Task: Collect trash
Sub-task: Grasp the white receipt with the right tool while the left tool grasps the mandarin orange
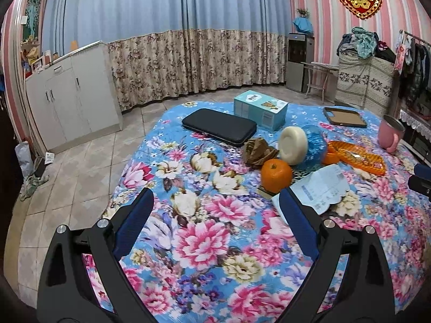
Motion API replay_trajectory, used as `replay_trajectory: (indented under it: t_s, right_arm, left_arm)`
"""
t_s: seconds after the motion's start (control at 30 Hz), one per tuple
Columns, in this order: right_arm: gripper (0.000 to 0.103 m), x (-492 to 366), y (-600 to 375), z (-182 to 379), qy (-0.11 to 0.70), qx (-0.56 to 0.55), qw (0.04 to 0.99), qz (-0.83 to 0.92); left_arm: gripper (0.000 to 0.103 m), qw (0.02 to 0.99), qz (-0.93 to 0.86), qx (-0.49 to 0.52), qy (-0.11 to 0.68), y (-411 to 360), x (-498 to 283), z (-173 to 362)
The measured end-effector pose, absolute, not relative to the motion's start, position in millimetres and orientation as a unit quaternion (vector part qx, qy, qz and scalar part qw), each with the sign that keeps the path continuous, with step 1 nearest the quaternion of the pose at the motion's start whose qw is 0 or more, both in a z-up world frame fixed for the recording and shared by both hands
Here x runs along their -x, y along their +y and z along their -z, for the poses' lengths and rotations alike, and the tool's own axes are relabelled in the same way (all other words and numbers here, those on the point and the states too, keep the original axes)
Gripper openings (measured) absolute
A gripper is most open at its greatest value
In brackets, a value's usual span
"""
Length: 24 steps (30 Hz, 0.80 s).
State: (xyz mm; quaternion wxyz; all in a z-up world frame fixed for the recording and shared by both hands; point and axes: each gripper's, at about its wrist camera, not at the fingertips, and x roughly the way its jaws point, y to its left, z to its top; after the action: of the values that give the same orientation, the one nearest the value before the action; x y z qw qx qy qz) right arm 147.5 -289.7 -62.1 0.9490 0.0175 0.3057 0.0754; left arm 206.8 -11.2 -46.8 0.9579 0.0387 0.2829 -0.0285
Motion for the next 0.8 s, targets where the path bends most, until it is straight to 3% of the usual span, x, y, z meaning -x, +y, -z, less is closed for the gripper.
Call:
replay_trajectory:
  t_s: [0.13,0.5,0.8]
  right_arm:
    - [0.079,-165,-255,61,0.307,0.021,0.945,-0.108]
    - [0.079,-202,-191,100,0.362,0.169,0.912,-0.093]
    - [0.078,-219,-161,112,0.338,0.255,0.902,-0.078]
  left_arm:
    - [0.091,0.957,0.023,-0.043,0.285,-8,-211,50]
    - [0.091,0.956,0.026,-0.039,0.289,-5,-216,54]
    - [0.091,0.955,0.041,-0.030,0.292,-12,-223,53]
